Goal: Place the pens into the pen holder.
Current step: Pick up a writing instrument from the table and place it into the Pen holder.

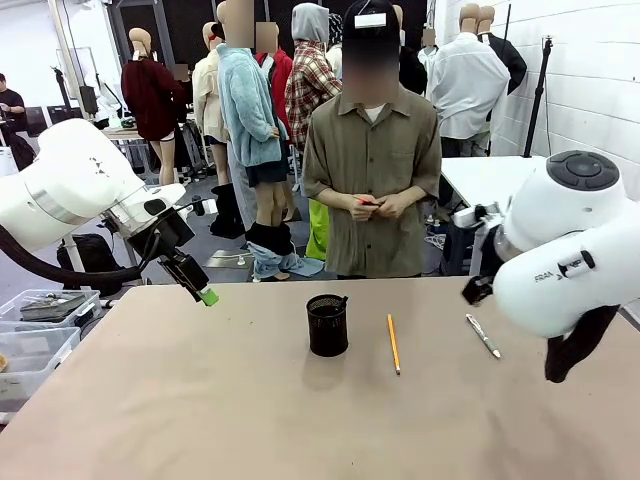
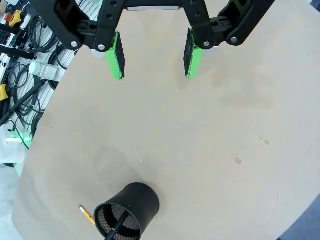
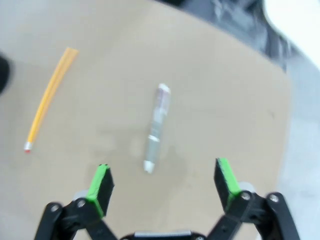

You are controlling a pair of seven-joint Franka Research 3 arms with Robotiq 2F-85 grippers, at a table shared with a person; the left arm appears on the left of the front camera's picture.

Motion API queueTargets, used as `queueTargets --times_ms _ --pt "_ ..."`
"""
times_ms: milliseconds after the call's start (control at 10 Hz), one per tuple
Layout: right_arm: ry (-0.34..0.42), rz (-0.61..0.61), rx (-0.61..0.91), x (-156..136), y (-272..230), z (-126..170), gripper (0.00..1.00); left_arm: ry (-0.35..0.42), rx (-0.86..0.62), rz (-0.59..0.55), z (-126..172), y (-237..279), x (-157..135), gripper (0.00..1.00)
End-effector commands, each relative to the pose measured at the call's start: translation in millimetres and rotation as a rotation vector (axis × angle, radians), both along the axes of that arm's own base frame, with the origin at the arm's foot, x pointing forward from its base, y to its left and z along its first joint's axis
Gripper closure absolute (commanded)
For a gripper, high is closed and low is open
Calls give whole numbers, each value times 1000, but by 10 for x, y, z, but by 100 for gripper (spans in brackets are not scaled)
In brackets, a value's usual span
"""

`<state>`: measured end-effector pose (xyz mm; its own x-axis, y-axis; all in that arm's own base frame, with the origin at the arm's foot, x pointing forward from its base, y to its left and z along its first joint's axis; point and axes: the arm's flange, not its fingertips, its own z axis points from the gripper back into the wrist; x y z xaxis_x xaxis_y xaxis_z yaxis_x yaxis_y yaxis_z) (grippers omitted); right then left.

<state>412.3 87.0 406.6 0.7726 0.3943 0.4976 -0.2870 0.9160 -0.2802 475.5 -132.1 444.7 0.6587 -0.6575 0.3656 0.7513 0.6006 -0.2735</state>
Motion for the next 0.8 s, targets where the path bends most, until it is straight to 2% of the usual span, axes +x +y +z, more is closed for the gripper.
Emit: queueTargets --times_ms 0,100,400,700 --pt "121 -96 -33 258 281 -203 0 3 -7 -15 16 19 19 37" --pt "159 -94 -19 390 233 -250 0 3 -7 -15 16 19 19 37" --pt "212 -127 -4 655 125 -383 0 3 -7 -15 16 19 19 37" --pt "267 -141 41 904 56 -634 0 3 -7 -15 16 19 19 37"
